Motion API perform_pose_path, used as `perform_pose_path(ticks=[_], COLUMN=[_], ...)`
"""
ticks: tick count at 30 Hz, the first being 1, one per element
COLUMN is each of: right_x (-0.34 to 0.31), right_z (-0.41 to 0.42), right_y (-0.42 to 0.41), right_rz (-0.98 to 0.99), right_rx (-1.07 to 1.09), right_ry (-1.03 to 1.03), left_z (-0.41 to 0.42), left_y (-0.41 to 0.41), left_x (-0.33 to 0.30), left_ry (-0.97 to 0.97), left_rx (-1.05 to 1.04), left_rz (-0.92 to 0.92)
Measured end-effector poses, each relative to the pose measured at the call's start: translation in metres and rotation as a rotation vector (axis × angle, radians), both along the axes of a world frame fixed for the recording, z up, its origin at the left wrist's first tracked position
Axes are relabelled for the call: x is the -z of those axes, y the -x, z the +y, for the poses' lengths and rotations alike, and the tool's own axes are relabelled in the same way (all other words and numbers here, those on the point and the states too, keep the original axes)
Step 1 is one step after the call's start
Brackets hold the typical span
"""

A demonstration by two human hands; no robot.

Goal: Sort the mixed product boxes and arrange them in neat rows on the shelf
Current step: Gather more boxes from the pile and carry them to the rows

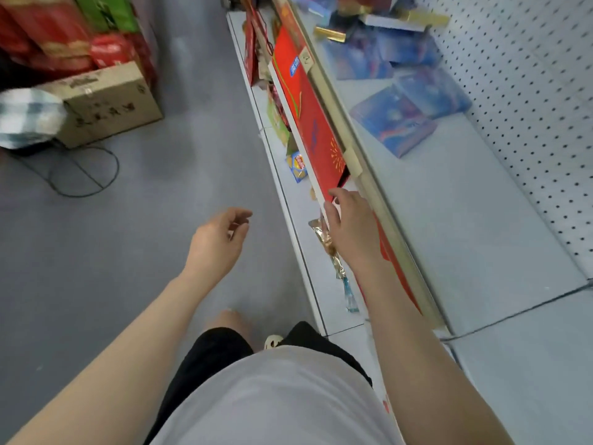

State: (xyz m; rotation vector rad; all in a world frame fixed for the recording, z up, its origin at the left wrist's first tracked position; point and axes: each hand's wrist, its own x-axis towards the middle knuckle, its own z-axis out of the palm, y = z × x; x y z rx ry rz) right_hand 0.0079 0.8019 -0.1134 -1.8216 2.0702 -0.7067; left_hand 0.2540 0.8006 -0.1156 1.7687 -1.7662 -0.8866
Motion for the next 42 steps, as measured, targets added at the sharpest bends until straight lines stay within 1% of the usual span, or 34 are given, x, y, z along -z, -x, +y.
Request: perform_pose_path(ticks=[3,7,9,12,14,17,19,22,24,26,28,31,33,34,36,39,42], right_x=[-0.008,-0.014,-0.017,-0.017,-0.014,-0.008,-0.011,-0.015,-0.018,-0.021,-0.020,-0.032,-0.052,-0.065,-0.089,-0.113,-0.121], right_z=[-0.065,-0.148,-0.183,-0.216,-0.228,-0.240,-0.244,-0.249,-0.248,-0.247,-0.242,-0.232,-0.223,-0.218,-0.211,-0.209,-0.214], right_y=[0.021,0.063,0.086,0.110,0.118,0.124,0.129,0.138,0.145,0.156,0.172,0.186,0.195,0.200,0.211,0.219,0.219], right_rz=[0.040,0.092,0.167,0.204,0.140,0.077,0.037,-0.074,-0.139,-0.254,-0.389,-0.611,-0.695,-0.690,-0.588,-0.374,-0.222], right_rx=[0.078,0.303,0.453,0.769,0.915,0.978,1.015,1.051,1.070,1.122,1.144,1.146,1.189,1.209,1.227,1.239,1.330], right_ry=[0.083,0.114,0.025,-0.216,-0.351,-0.460,-0.482,-0.485,-0.494,-0.468,-0.409,-0.235,-0.129,-0.088,-0.081,-0.189,-0.244], left_z=[-0.079,-0.187,-0.237,-0.302,-0.340,-0.381,-0.401,-0.420,-0.428,-0.434,-0.440,-0.447,-0.449,-0.451,-0.455,-0.455,-0.450], left_y=[0.009,0.024,0.032,0.050,0.071,0.111,0.145,0.198,0.233,0.267,0.296,0.337,0.361,0.373,0.395,0.417,0.428], left_x=[-0.002,-0.008,-0.013,-0.018,-0.021,-0.026,-0.028,-0.023,-0.019,-0.018,-0.016,-0.018,-0.021,-0.021,-0.016,-0.008,-0.002], left_ry=[0.034,0.063,0.063,0.060,0.062,0.088,0.106,0.131,0.132,0.128,0.163,0.197,0.181,0.155,0.092,0.066,0.100], left_rx=[0.082,0.217,0.300,0.441,0.538,0.651,0.735,0.867,0.921,0.962,1.012,1.085,1.123,1.135,1.173,1.209,1.197], left_rz=[0.008,-0.009,-0.012,-0.004,0.011,-0.002,-0.013,-0.006,-0.022,-0.026,-0.025,-0.057,-0.111,-0.150,-0.254,-0.376,-0.415])
